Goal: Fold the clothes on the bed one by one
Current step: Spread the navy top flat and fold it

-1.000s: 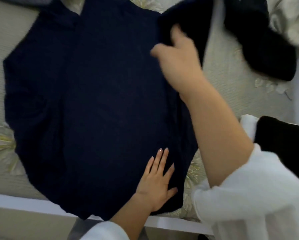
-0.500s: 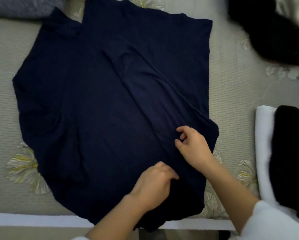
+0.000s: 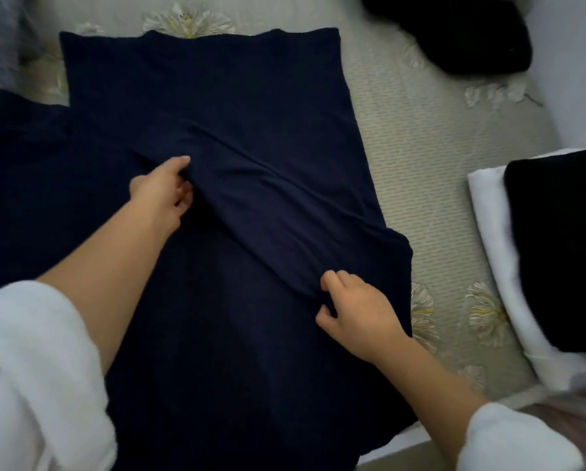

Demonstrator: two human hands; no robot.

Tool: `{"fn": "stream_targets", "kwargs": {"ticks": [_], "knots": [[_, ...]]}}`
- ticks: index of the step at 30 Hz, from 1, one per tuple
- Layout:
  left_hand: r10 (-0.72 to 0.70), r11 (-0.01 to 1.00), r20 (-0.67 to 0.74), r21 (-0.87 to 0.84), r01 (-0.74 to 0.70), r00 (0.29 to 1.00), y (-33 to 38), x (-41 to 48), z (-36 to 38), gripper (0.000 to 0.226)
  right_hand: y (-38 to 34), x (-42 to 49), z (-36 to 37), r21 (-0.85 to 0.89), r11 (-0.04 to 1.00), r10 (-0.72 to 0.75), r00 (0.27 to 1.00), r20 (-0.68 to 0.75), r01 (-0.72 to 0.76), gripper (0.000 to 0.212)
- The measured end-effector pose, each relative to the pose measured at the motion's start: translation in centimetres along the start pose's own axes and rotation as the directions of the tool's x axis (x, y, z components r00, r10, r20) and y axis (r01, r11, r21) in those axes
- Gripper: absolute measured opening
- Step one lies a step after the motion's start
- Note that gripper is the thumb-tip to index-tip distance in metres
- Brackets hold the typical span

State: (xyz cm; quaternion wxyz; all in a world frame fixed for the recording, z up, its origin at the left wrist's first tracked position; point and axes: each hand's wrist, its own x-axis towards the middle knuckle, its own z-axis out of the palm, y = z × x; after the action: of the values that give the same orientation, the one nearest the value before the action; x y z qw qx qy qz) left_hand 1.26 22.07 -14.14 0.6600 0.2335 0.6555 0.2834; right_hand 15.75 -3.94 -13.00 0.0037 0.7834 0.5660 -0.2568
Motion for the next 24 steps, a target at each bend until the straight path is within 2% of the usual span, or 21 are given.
{"fn": "stream_targets", "kwargs": {"ticks": [1, 3, 5, 7, 9, 10, 11, 12, 13, 14, 15, 16, 17, 18, 20, 21, 22, 24], "knots": [[-0.002, 1.000, 0.008, 0.021, 0.002, 1.000, 0.7, 0.4, 0.3, 0.011, -0.1, -0.2, 0.0, 0.031, 1.000, 0.000, 1.000, -0.012, 0.000, 0.019], [0.087, 0.996, 0.043, 0.004, -0.088, 0.995, 2.6, 1.1, 0.7, 0.016, -0.7, -0.4, -0.4, 0.148, 0.989, 0.024, 0.996, -0.090, -0.010, 0.013], [0.189, 0.980, 0.066, -0.074, -0.184, 0.980, 4.2, 1.6, 0.7, 0.042, -1.4, -0.4, -0.7, 0.265, 0.964, 0.048, 0.984, -0.174, 0.000, 0.012], [0.234, 0.970, 0.032, -0.069, -0.232, 0.972, 4.8, 2.2, -0.1, 0.056, -2.1, -0.3, -0.7, 0.355, 0.935, 0.053, 0.994, -0.097, -0.015, 0.013], [0.233, 0.968, -0.032, 0.101, -0.229, 0.972, 4.2, 2.7, -1.4, 0.052, -2.3, -0.2, -0.2, 0.414, 0.909, 0.058, 0.998, 0.001, -0.053, 0.021], [0.234, 0.953, -0.055, 0.209, -0.218, 0.971, 3.6, 3.0, -2.0, 0.051, -2.3, -0.1, -0.1, 0.393, 0.919, 0.056, 0.998, -0.040, -0.035, 0.025], [0.258, 0.920, -0.070, 0.321, -0.224, 0.963, 2.9, 3.3, -2.5, 0.054, -2.0, 0.1, 0.2, 0.308, 0.951, 0.048, 0.988, -0.150, 0.000, 0.029], [0.326, 0.855, -0.078, 0.450, -0.259, 0.942, 2.2, 3.3, -2.9, 0.061, -1.6, 0.2, 0.6, 0.186, 0.983, 0.046, 0.963, -0.266, 0.004, 0.036], [0.437, 0.741, -0.058, 0.589, -0.322, 0.898, 1.5, 3.2, -3.2, 0.069, -1.2, 0.4, 0.8, 0.090, 0.995, 0.071, 0.937, -0.342, -0.042, 0.045], [0.566, 0.575, 0.016, 0.709, -0.409, 0.824, 0.8, 2.7, -3.4, 0.075, -0.6, 0.6, 0.9, 0.033, 0.992, 0.122, 0.925, -0.361, -0.118, 0.056], [0.668, 0.369, 0.158, 0.778, -0.508, 0.728, 0.0, 2.0, -3.5, 0.076, -0.1, 0.7, 1.1, -0.007, 0.983, 0.171, 0.928, -0.330, -0.184, 0.066], [0.692, 0.164, 0.339, 0.786, -0.596, 0.638, -1.1, 1.4, -3.4, 0.076, 0.5, 0.8, 1.4, -0.033, 0.973, 0.209, 0.936, -0.282, -0.227, 0.071], [0.638, 0.002, 0.507, 0.752, -0.659, 0.580, -2.2, 0.8, -3.4, 0.076, 1.0, 0.8, 1.8, -0.054, 0.967, 0.233, 0.948, -0.219, -0.250, 0.072], [0.531, -0.102, 0.624, 0.718, -0.688, 0.573, -3.3, 0.5, -3.3, 0.076, 1.5, 0.8, 2.3, -0.073, 0.963, 0.244, 0.957, -0.158, -0.258, 0.071], [0.316, -0.204, 0.679, 0.731, -0.651, 0.663, -5.3, 0.1, -3.3, 0.077, 1.9, 0.9, 2.7, -0.096, 0.961, 0.250, 0.965, -0.084, -0.258, 0.068], [0.269, -0.222, 0.666, 0.746, -0.628, 0.696, -6.1, 0.0, -3.4, 0.077, 1.7, 1.0, 2.7, -0.095, 0.960, 0.257, 0.964, -0.075, -0.263, 0.068], [0.255, -0.215, 0.655, 0.756, -0.618, 0.712, -6.4, -0.2, -3.5, 0.075, 1.4, 1.1, 2.6, -0.089, 0.959, 0.263, 0.962, -0.079, -0.269, 0.069], [0.266, -0.135, 0.653, 0.753, -0.644, 0.709, -6.6, -1.1, -4.1, 0.070, 0.3, 1.2, 2.4, -0.079, 0.965, 0.242, 0.965, -0.101, -0.250, 0.072]]}}
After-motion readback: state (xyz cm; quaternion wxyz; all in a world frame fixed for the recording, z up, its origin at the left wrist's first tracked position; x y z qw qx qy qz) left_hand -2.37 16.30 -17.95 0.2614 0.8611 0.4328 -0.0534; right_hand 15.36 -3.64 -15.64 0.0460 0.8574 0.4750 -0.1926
